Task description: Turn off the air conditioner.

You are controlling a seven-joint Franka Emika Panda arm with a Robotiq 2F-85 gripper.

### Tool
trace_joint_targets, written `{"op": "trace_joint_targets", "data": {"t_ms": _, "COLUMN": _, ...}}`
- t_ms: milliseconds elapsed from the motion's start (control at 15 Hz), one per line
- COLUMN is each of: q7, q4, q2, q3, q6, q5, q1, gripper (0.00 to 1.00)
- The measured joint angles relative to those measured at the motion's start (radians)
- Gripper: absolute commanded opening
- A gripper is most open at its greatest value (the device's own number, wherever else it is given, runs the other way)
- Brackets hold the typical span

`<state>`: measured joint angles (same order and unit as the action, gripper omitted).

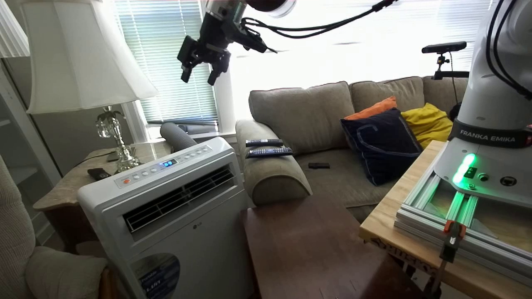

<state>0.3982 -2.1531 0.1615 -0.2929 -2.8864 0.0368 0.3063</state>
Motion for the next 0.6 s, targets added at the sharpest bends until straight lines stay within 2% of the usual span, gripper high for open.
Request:
{"op": "trace_joint_targets", "data": {"t_ms": 200, "q7": 0.032, "q4": 0.066, "q2": 0.061, "q3": 0.01, "q6": 0.0, "q5": 0.03, "q1": 0.02, "gripper": 1.0}}
{"op": "trace_joint_targets", "data": {"t_ms": 600, "q7": 0.055, "q4": 0.074, "q2": 0.067, "q3": 0.032, "q6": 0.0, "q5": 0.036, "q1": 0.03, "gripper": 1.0}}
